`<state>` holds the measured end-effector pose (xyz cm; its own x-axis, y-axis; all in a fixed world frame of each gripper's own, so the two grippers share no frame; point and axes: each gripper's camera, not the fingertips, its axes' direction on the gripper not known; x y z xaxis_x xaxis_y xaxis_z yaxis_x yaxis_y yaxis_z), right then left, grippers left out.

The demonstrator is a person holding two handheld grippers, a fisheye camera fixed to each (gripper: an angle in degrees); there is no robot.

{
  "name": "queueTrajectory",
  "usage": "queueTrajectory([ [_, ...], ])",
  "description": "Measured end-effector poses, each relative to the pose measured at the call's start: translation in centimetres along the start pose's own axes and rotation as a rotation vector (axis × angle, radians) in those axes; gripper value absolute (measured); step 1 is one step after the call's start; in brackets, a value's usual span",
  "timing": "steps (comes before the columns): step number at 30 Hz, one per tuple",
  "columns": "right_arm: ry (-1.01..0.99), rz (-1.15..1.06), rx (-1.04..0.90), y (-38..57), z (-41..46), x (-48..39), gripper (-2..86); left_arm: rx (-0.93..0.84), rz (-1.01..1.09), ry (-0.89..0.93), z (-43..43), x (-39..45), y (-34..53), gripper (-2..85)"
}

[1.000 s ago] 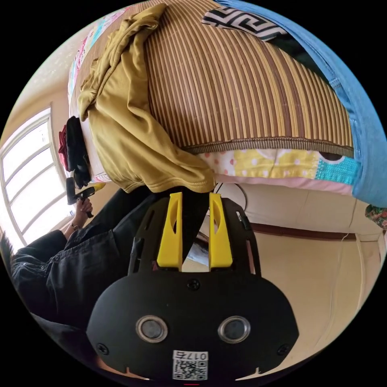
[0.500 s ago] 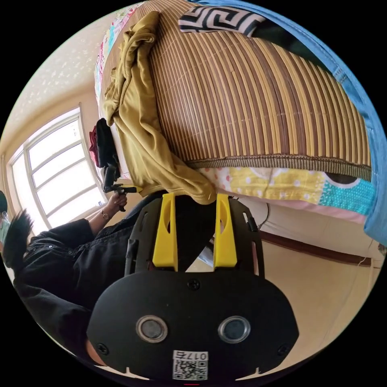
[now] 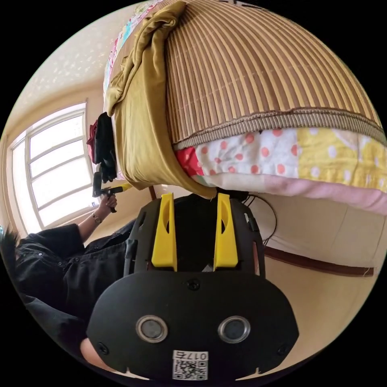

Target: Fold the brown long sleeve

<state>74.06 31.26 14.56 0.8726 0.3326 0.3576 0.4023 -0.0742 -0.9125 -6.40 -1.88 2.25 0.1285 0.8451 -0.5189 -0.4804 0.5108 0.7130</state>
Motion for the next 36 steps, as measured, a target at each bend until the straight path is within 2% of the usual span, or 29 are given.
queueTrajectory([
  [6, 0.078, -0.058, -0.071, -0.9, 6.8, 0.8, 13.1, -0.114, 0.225, -0.098, 3.3, 0.0, -3.2, 13.1],
  [8, 0.024, -0.056, -0.059, 0.0, 8.0, 1.1, 6.7, -0.145, 0.255, -0.131, 4.6, -0.6, -3.7, 9.1],
  [10, -0.039, -0.076, -0.033, 1.7, 7.8, 0.5, 4.5, -0.15, 0.258, -0.091, 4.7, -1.3, -3.5, 7.5],
  [13, -0.072, -0.123, -0.004, 6.8, 6.0, -1.6, 3.5, -0.19, 0.287, 0.066, 3.2, -2.0, -1.5, 6.6],
  [15, -0.172, -0.129, 0.092, 10.8, 3.4, -2.5, 3.2, -0.177, 0.294, 0.215, 1.5, -2.3, 0.7, 6.4],
  [17, -0.443, -0.179, 0.275, 16.4, -0.8, -4.0, 2.8, -0.13, 0.289, 0.495, -1.6, -2.4, 3.7, 6.1],
  [20, -0.628, -0.306, 0.467, 20.9, -4.9, -7.8, 2.6, -0.008, 0.324, 0.809, -6.0, -0.7, 7.2, 6.1],
  [24, -0.729, -0.406, 0.598, 18.5, -8.6, -11.6, 2.5, 0.181, 0.336, 0.952, -11.1, 2.3, 7.4, 6.1],
  [27, -0.69, -0.38, 0.643, 10.3, -10.7, -13.2, 2.8, 0.305, 0.256, 0.928, -13.9, 3.9, 2.9, 6.3],
  [31, -0.565, -0.161, 0.676, -3.2, -11.6, -13.3, 4.2, 0.488, 0.063, 0.851, -15.3, 3.2, -6.5, 10.4],
  [33, -0.373, -0.022, 0.655, -6.8, -11.5, -14.1, 4.2, 0.575, -0.042, 0.872, -15.5, 1.9, -8.7, 13.6],
  [35, -0.18, -0.007, 0.614, -9.5, -10.7, -16.8, 4.1, 0.614, -0.122, 0.71, -15.9, 1.7, -9.2, 14.9],
  [36, -0.145, -0.028, 0.585, -10.1, -10.2, -17.5, 4.3, 0.606, -0.131, 0.644, -15.9, 2.1, -9.0, 15.1],
])
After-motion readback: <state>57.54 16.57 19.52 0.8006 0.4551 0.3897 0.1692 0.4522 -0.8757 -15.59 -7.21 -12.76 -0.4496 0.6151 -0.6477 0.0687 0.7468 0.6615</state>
